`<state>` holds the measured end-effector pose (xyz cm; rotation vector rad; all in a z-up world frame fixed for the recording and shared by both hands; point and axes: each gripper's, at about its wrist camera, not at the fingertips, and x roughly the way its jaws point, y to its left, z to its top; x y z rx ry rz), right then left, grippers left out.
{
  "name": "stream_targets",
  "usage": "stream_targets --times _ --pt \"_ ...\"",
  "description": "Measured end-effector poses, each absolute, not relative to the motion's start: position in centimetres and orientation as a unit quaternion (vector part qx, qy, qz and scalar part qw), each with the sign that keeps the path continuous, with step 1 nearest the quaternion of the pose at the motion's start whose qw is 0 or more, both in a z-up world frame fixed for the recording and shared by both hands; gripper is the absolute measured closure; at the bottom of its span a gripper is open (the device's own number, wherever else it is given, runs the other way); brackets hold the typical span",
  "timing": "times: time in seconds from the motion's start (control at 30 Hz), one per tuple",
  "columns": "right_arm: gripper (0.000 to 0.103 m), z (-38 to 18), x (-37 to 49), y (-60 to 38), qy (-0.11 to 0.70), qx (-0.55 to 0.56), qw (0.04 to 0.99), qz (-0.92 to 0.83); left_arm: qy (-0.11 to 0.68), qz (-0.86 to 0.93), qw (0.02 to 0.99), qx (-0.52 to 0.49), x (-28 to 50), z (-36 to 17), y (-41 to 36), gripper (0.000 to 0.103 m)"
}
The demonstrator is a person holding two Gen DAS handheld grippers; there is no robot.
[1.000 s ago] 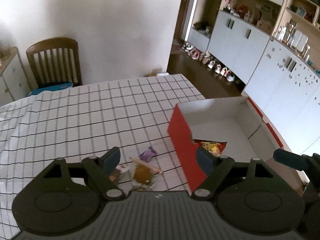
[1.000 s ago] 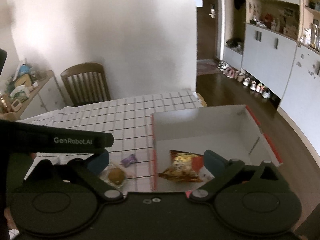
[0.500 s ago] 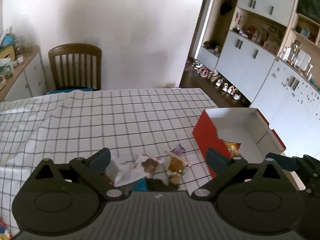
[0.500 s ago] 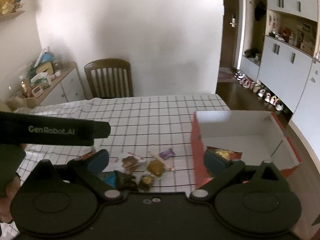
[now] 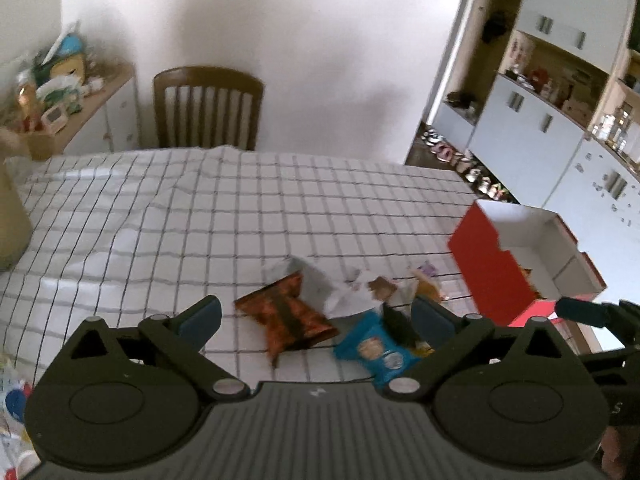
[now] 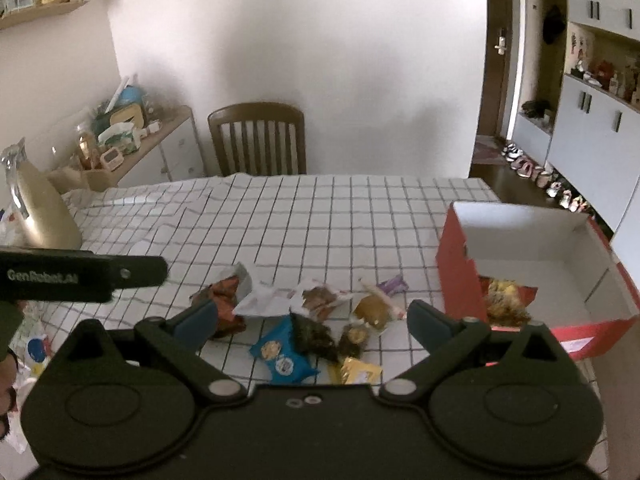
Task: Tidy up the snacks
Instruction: 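Move both tools back toward the snack pile, then grasp the brown bread bag with the left gripper while the right gripper grasps the yellow packet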
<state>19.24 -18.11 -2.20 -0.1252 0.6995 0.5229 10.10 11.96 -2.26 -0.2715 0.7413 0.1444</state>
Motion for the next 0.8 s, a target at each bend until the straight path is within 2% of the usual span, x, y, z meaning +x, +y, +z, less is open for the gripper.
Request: stream_targets --times 0.3,0.8 --pt "0.008 -6.1 18.8 -18.3 0.372 -0.084 0.888 0.257 0.397 0.090 0.900 -0.158 10.2 -7.0 14.4 0.001" --pt "0.020 -9.3 21.5 -21.0 0.421 -0.074 0.878 0.213 0.452 0.183 0.829 -0.272 19.4 -13.2 18.5 0.001"
